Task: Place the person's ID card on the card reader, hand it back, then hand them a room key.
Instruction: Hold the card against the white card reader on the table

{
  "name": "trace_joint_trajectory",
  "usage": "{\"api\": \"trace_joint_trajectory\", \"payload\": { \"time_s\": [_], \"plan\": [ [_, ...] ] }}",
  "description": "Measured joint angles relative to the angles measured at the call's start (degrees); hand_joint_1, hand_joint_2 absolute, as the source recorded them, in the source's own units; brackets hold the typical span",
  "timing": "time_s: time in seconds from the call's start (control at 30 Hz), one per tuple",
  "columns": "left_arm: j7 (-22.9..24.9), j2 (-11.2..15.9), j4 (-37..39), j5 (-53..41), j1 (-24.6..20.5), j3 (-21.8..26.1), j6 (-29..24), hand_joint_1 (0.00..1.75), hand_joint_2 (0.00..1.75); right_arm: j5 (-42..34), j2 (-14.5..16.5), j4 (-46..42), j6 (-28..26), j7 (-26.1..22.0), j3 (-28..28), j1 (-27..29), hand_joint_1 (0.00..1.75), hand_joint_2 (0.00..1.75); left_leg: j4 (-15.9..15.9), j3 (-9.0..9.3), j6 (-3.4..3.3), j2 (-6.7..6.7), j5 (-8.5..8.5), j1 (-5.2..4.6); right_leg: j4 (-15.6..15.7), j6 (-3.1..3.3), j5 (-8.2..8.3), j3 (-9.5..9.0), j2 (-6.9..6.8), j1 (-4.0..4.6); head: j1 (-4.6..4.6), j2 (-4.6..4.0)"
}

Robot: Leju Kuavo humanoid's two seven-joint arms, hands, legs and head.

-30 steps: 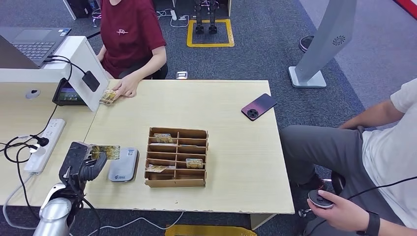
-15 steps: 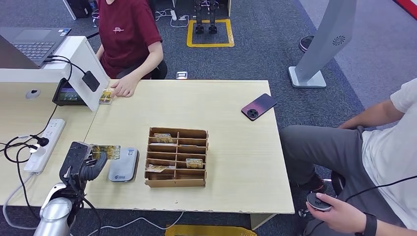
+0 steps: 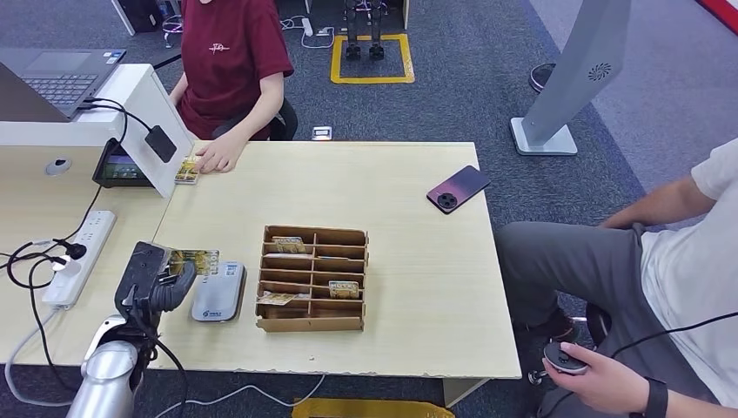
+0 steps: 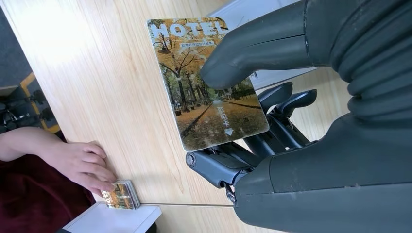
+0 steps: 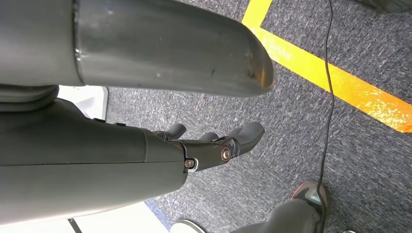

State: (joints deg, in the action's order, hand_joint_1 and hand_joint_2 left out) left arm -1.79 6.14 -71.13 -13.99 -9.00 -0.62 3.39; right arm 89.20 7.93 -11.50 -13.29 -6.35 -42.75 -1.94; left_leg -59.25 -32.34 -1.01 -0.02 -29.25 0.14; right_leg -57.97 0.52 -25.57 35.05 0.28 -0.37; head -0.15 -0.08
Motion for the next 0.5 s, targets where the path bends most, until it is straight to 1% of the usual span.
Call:
{"api": "trace_joint_trajectory", "payload": {
  "time_s": [0.17, 0.3, 0.37, 0.5],
  "plan": [
    [0.4, -1.2, 1.8, -2.1, 0.0, -1.9, -1.7, 1.75, 1.75, 0.1, 0.2, 0.0, 0.1, 0.2, 0.0, 0.0, 0.00, 0.00, 0.0, -0.01, 0.00, 0.00, 0.00, 0.00, 0.0, 0.00, 0.00, 0.00, 0.00, 0.00, 0.01, 0.01],
    [2.5, -2.3, 4.4, -8.4, -0.1, -3.1, -6.5, 1.75, 1.75, 0.5, 0.5, 0.0, 0.1, 0.3, 0.1, -0.1, 0.00, 0.00, 0.0, -0.01, 0.00, 0.00, -0.01, 0.00, 0.0, 0.00, 0.00, 0.00, 0.01, 0.00, -0.01, 0.01],
    [2.4, -2.9, 6.0, -10.2, -0.1, -3.4, -7.9, 1.75, 1.75, 0.6, 0.8, 0.0, 0.0, 0.5, 0.1, -0.1, 0.00, 0.00, 0.0, -0.01, 0.00, -0.02, 0.00, 0.00, 0.0, 0.00, 0.00, 0.00, 0.00, 0.00, -0.01, 0.01],
    [1.5, -3.7, 8.0, -11.8, -0.3, -3.5, -8.4, 1.75, 1.75, 0.7, 1.1, 0.0, 0.0, 0.8, 0.2, -0.3, 0.00, 0.00, 0.0, -0.01, 0.00, -0.03, 0.00, 0.00, 0.0, 0.00, 0.00, -0.01, -0.02, 0.00, -0.02, 0.01]
  ]
}}
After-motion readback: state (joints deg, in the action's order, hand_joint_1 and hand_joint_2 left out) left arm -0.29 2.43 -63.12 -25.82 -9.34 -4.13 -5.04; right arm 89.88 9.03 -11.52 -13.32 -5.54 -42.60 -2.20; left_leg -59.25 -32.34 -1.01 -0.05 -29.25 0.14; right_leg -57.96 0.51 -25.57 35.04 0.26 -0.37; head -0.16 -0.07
